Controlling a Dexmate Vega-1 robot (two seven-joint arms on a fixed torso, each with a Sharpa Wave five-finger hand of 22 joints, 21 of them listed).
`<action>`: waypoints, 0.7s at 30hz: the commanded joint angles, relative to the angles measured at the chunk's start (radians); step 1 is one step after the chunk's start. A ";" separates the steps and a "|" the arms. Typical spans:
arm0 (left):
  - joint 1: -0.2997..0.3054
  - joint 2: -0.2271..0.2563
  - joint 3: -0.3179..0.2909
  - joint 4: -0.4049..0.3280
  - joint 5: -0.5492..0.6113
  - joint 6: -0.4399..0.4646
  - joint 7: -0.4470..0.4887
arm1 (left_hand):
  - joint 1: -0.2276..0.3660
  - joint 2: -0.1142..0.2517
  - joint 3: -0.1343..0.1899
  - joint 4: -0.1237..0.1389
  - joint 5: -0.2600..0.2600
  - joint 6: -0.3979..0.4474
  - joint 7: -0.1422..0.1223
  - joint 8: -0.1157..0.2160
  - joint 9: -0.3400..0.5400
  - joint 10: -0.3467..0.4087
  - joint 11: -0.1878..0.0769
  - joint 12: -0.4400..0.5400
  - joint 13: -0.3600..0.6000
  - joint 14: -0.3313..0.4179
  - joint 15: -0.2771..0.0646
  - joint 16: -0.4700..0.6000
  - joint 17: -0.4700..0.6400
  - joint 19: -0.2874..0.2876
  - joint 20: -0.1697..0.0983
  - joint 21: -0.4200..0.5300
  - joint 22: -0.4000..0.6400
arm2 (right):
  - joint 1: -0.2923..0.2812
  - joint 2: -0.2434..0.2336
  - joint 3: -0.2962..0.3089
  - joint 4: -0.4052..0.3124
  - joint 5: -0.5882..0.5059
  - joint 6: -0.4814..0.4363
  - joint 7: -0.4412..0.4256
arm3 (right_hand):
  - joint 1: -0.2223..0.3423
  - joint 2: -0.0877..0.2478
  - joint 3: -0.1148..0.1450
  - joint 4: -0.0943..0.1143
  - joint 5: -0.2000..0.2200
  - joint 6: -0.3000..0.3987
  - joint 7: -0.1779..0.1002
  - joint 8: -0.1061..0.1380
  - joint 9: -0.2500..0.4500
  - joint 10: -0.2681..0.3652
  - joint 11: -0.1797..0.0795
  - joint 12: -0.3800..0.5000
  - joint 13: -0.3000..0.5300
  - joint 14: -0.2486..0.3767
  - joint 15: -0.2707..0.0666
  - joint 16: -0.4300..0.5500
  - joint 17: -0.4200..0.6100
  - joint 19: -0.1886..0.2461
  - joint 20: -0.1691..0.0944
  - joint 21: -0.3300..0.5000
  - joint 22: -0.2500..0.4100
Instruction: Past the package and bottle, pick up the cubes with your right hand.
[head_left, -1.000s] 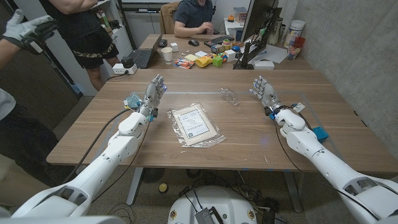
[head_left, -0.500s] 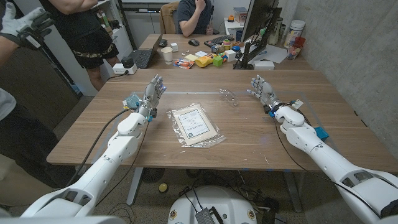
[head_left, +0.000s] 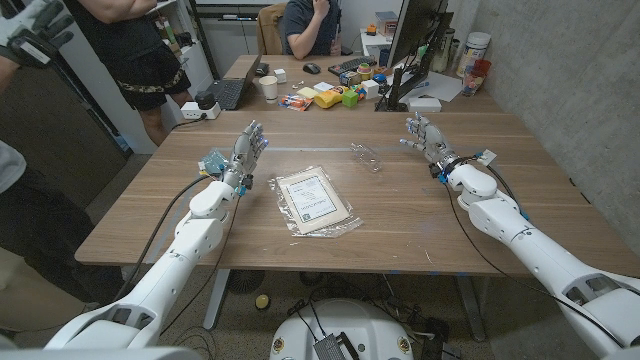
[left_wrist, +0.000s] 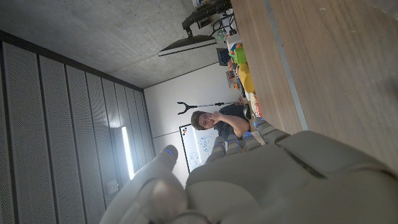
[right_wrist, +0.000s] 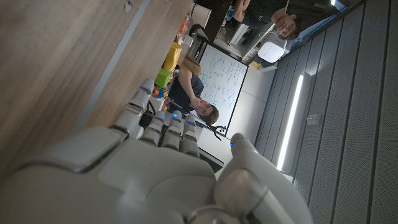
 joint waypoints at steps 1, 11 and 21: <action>0.000 -0.022 -0.028 0.004 0.024 0.010 -0.018 | -0.003 0.082 0.005 0.001 0.004 -0.008 -0.003 0.005 0.002 -0.010 0.001 0.005 0.003 -0.045 -0.001 0.007 0.006 -0.012 0.001 0.006 0.005 | -0.066 -0.087 0.022 -0.173 -0.121 -0.020 -0.150 | 0.026 -0.007 0.002 -0.020 -0.001 0.023 -0.005 0.005 0.004 0.012 -0.002 0.005 0.005 0.016 -0.003 0.003 0.002 0.010 0.013 -0.003 0.002; -0.006 -0.029 -0.038 0.010 0.035 0.007 -0.029 | -0.006 0.079 0.002 0.002 0.004 -0.007 -0.003 0.006 0.002 -0.009 0.001 0.005 0.003 -0.044 -0.001 0.007 0.006 -0.011 0.000 0.007 0.005 | -0.109 -0.147 0.052 -0.275 -0.195 -0.066 -0.233 | 0.139 0.020 0.045 -0.103 -0.020 0.121 -0.063 0.016 0.005 0.048 -0.013 0.005 0.005 0.054 -0.009 0.003 0.001 0.069 0.008 -0.007 0.000; -0.008 -0.034 -0.044 0.009 0.042 0.012 -0.034 | -0.008 0.078 0.001 0.003 0.004 -0.008 -0.002 0.006 0.002 -0.010 0.001 0.005 0.003 -0.046 -0.001 0.007 0.006 -0.012 -0.001 0.007 0.005 | -0.137 -0.179 0.072 -0.347 -0.292 -0.104 -0.327 | 0.197 0.026 0.065 -0.149 -0.020 0.171 -0.113 0.017 0.005 0.073 -0.015 0.006 0.005 0.064 -0.020 0.000 0.001 0.064 -0.004 -0.018 0.000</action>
